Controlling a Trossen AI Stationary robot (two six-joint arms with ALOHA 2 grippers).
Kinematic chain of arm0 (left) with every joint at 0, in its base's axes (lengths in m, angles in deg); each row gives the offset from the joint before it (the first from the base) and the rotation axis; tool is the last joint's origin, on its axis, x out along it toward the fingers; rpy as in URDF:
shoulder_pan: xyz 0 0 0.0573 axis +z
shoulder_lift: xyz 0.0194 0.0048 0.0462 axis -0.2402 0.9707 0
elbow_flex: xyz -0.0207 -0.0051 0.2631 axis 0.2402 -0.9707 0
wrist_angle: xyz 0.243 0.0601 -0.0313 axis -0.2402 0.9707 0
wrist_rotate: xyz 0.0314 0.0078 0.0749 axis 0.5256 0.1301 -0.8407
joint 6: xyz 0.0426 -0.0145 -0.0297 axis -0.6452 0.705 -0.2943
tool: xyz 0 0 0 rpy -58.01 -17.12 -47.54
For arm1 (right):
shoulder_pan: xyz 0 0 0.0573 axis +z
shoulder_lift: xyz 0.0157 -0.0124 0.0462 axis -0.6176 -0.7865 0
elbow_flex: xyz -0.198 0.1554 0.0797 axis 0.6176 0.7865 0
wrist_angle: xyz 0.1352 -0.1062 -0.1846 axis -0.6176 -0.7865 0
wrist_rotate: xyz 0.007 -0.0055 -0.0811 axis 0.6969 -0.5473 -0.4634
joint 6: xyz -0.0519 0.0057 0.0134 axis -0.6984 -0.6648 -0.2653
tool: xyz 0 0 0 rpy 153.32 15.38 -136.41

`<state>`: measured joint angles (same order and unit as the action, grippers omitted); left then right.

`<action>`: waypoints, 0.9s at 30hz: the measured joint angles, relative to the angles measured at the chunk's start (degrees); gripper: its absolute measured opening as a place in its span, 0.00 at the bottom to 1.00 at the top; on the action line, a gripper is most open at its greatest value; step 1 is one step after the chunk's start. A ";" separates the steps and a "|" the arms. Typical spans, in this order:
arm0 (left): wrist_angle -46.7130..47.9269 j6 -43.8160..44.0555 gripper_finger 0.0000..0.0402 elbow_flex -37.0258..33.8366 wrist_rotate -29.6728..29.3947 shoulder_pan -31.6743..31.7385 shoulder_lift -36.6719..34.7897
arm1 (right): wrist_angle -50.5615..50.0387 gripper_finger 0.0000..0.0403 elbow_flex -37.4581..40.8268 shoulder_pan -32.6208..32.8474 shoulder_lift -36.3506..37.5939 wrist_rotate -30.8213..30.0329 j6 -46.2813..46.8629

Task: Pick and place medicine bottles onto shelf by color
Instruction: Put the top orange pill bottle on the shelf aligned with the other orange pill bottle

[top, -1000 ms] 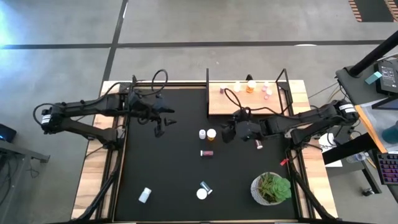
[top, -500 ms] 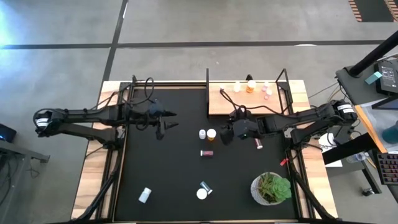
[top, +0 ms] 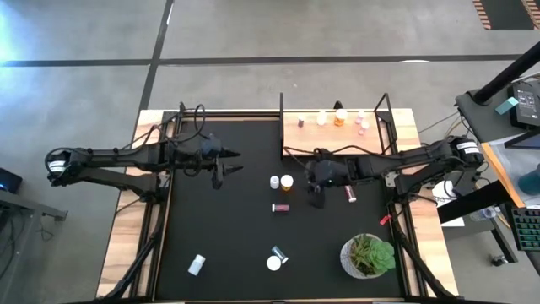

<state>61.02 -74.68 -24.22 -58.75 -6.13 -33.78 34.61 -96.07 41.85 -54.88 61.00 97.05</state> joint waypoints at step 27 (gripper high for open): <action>0.04 -0.02 0.53 -0.02 -0.15 -0.02 0.00 | 35.81 0.62 15.82 -3.98 -0.07 -13.94 17.10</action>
<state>61.06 -74.70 -24.24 -58.90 -6.15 -33.78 70.42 -80.24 37.87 -54.94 47.06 114.15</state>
